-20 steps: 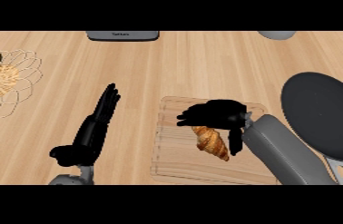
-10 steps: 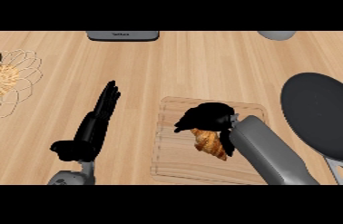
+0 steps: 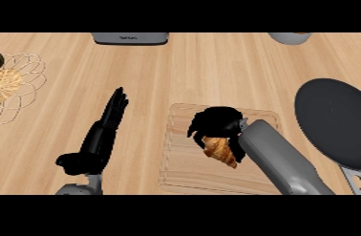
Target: Pick the croissant from the cutting board and place it in the pan
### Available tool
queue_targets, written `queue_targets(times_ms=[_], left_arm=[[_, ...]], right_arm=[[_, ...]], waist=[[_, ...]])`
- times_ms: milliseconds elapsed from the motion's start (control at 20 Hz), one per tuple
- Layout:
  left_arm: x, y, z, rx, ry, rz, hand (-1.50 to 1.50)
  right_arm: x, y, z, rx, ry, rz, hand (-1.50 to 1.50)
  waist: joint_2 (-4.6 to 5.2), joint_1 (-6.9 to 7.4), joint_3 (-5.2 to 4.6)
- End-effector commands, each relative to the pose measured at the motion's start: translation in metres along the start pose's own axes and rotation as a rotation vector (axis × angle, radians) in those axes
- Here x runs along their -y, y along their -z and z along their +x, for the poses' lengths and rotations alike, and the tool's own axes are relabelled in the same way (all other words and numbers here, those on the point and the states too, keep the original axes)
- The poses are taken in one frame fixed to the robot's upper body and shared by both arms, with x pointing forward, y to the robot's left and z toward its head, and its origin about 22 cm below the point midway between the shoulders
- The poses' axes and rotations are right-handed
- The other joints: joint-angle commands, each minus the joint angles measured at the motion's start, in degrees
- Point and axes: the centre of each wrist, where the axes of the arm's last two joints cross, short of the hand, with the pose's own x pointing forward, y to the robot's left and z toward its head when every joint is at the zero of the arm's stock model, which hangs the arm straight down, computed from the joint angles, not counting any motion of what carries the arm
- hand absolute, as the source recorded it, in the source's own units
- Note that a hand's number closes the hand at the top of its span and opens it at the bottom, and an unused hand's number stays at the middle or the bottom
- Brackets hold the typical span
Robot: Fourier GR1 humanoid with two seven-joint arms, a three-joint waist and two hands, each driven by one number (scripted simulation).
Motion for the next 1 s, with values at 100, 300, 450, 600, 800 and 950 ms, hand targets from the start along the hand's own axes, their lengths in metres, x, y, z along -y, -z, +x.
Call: queue_targets(times_ms=[100, 300, 450, 600, 800, 950], left_arm=[[0.009, 0.004, 0.008, 0.007, -0.009, 0.002, 0.0], [-0.012, -0.006, 0.006, -0.005, 0.004, 0.004, 0.0], [-0.015, -0.01, -0.002, -0.03, 0.007, 0.043, 0.0], [-0.024, -0.015, -0.005, -0.043, 0.022, 0.106, 0.0], [-0.026, -0.016, -0.002, -0.047, 0.018, 0.106, 0.0], [-0.025, -0.02, -0.005, -0.046, 0.03, 0.09, 0.0]], right_arm=[[-0.005, 0.007, 0.0, 0.012, 0.017, -0.075, 1.5], [-0.017, -0.014, -0.013, 0.002, 0.038, -0.236, 1.5], [-0.008, -0.037, -0.03, -0.536, 0.243, -0.408, 1.5], [-0.027, -0.084, -0.05, -0.919, 0.378, -0.525, 1.5], [0.0, -0.088, -0.048, -1.262, 0.376, -0.788, 1.5], [0.039, -0.078, -0.033, -1.387, 0.324, -1.009, 1.5]], waist=[[1.05, -0.18, 0.41], [1.12, -0.07, 0.42], [0.37, -3.78, 0.35], [-0.82, -8.87, 0.17], [-1.21, -7.22, 0.1], [-1.46, -5.8, 0.04]])
